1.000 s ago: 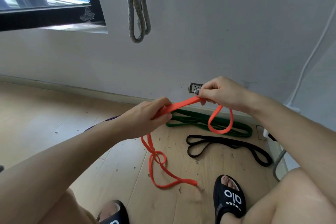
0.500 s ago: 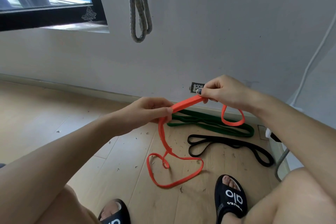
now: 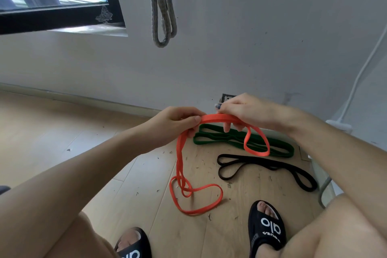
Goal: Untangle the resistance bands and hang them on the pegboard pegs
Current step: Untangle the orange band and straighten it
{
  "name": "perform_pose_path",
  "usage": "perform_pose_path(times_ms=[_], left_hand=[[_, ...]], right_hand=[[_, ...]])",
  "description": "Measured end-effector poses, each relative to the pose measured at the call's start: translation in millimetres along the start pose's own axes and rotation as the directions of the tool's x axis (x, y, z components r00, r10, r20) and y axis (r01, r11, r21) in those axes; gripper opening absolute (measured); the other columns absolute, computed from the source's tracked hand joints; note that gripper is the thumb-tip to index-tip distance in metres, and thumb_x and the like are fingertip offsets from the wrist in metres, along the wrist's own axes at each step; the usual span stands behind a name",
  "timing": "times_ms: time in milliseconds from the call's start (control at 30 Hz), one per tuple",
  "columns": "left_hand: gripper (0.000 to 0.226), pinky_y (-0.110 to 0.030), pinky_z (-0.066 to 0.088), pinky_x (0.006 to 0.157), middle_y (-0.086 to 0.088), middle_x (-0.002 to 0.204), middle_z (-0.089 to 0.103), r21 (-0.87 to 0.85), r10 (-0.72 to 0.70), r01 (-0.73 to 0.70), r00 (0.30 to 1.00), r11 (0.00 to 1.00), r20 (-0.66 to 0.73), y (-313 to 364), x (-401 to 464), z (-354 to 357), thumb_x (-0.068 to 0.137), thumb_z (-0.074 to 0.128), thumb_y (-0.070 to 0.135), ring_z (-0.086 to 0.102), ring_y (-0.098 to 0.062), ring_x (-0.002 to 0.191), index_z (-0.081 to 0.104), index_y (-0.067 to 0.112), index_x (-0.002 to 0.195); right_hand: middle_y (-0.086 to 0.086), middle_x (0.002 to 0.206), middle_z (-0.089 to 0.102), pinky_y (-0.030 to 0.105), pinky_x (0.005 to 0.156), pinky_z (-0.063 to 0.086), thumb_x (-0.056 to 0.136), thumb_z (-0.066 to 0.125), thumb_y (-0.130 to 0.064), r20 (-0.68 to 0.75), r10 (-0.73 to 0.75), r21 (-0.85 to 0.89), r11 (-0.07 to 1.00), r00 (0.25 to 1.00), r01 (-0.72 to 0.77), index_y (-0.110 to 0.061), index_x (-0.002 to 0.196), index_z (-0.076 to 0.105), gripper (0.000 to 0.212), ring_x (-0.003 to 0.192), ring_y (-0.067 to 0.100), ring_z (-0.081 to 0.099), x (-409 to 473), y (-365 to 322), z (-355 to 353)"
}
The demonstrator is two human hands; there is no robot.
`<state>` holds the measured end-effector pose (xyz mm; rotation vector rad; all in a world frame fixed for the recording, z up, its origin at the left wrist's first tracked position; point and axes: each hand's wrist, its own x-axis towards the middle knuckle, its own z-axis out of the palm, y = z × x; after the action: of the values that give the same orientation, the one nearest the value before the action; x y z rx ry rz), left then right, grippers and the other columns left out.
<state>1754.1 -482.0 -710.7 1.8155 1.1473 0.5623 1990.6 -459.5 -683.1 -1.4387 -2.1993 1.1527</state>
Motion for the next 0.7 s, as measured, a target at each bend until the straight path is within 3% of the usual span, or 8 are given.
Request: perform_pose_path(times_ms=[167,233,367,467,600,700], left_hand=[[0.02,-0.026,0.056,0.082,-0.001,0.091,0.07,-0.051,-0.022,0.022,1.0,0.998,0.007,1,3,8,0.106,0.053,0.024,0.065,-0.011,0.083,0.071,0.017,0.107],[0.021,-0.029,0.057,0.087,0.001,0.091,0.072,-0.085,-0.039,0.041,0.999,0.996,0.025,-3,3,5,0.106,0.051,0.023,0.069,-0.012,0.085,0.069,0.013,0.108],[0.024,-0.041,0.056,0.098,-0.001,0.097,0.072,0.029,-0.046,0.043,0.994,0.999,0.102,-15,1,3,0.105,0.053,0.033,0.07,-0.017,0.095,0.068,0.016,0.112],[0.018,-0.045,0.057,0.092,0.003,0.092,0.071,0.079,-0.074,0.067,0.992,0.995,0.101,-23,-1,3,0.103,0.059,0.033,0.068,-0.014,0.089,0.068,0.019,0.11],[0.009,-0.036,0.052,0.071,0.007,0.08,0.058,0.22,0.007,-0.018,0.999,0.975,0.05,-22,3,8,0.098,0.066,0.035,0.052,-0.01,0.07,0.061,0.027,0.096],[0.007,-0.034,0.054,0.074,0.008,0.082,0.061,0.274,0.042,-0.044,0.999,0.961,0.013,-18,7,12,0.103,0.057,0.03,0.057,-0.011,0.072,0.06,0.028,0.097]], right_hand=[[-0.003,0.058,0.045,0.032,0.059,0.031,0.103,0.055,-0.045,0.001,-0.038,-0.092,0.995,0.999,0.038,-0.005,0.079,0.072,0.049,0.058,0.015,0.039,5,-9,12],[-0.005,0.058,0.043,0.031,0.06,0.031,0.1,0.06,-0.045,-0.039,-0.061,-0.097,0.994,0.997,0.057,-0.012,0.072,0.071,0.046,0.058,0.013,0.038,4,-8,6],[-0.006,0.057,0.046,0.029,0.062,0.032,0.096,0.066,-0.045,-0.211,-0.052,-0.025,0.999,0.976,0.048,-0.012,0.066,0.068,0.045,0.055,0.006,0.041,3,1,-12],[-0.012,0.048,0.044,0.025,0.057,0.029,0.097,0.065,-0.039,-0.278,0.005,0.013,1.0,0.96,-0.001,-0.011,0.065,0.068,0.042,0.046,0.002,0.038,-1,11,-24],[-0.013,0.046,0.044,0.027,0.058,0.029,0.099,0.063,-0.038,-0.262,0.044,0.021,0.999,0.964,-0.039,-0.01,0.066,0.068,0.043,0.044,0.001,0.038,-4,20,-27],[-0.013,0.046,0.042,0.028,0.059,0.03,0.099,0.062,-0.038,-0.289,0.059,-0.006,0.998,0.956,-0.064,-0.01,0.066,0.069,0.044,0.047,0.004,0.037,-4,23,-30]])
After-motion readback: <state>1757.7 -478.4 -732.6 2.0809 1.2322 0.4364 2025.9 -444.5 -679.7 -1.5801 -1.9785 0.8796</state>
